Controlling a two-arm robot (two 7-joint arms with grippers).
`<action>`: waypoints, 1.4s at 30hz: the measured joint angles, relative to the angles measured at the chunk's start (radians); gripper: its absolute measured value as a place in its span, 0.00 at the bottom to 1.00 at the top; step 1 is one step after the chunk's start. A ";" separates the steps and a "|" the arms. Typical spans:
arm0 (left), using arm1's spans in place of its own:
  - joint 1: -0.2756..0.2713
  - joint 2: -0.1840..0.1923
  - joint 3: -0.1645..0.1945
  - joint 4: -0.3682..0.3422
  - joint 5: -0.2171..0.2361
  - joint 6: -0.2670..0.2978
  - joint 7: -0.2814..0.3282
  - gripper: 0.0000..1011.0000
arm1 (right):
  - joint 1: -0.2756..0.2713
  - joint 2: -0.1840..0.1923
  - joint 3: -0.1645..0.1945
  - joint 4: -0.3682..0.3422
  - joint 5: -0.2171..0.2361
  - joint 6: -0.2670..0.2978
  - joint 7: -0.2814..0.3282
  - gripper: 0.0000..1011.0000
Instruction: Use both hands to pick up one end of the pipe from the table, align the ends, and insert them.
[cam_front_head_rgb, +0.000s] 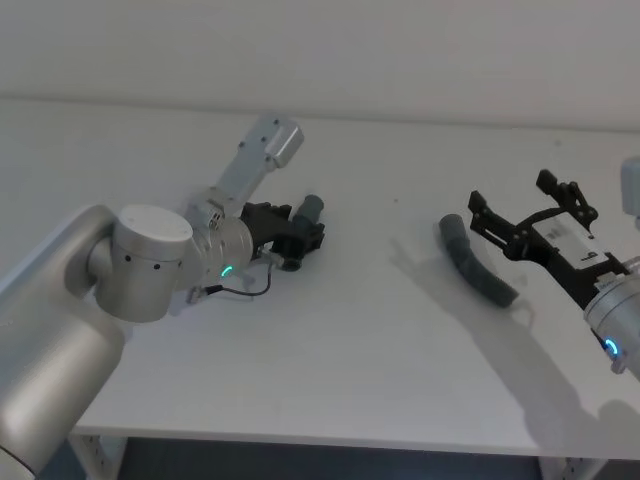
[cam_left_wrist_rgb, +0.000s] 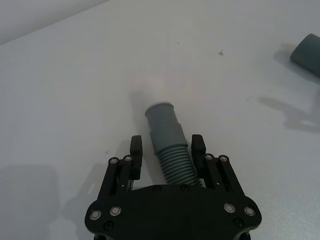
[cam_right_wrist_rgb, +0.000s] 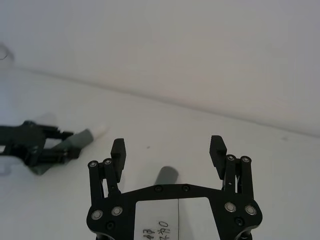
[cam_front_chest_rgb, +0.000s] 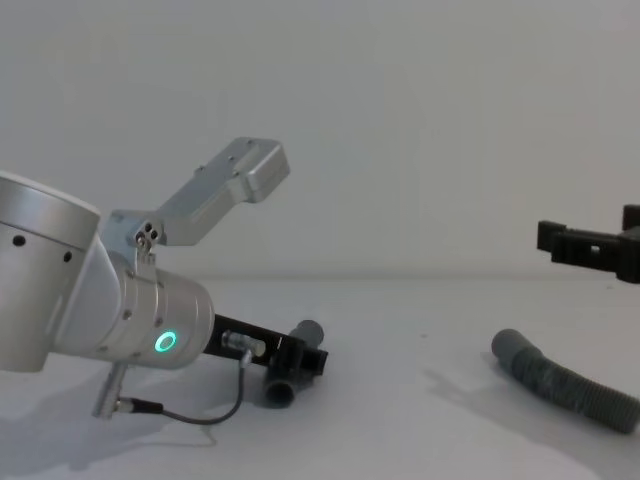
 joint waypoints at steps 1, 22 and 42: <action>0.000 0.000 0.000 0.000 0.000 0.000 0.000 0.58 | 0.008 0.013 -0.002 -0.003 0.007 0.019 0.017 0.99; 0.001 0.000 0.000 0.001 0.002 0.002 0.002 0.44 | 0.136 0.145 -0.065 -0.004 0.067 0.342 0.181 0.99; 0.001 0.000 0.000 0.002 0.002 0.003 0.003 0.36 | 0.161 0.103 -0.097 0.048 0.009 0.404 0.076 0.99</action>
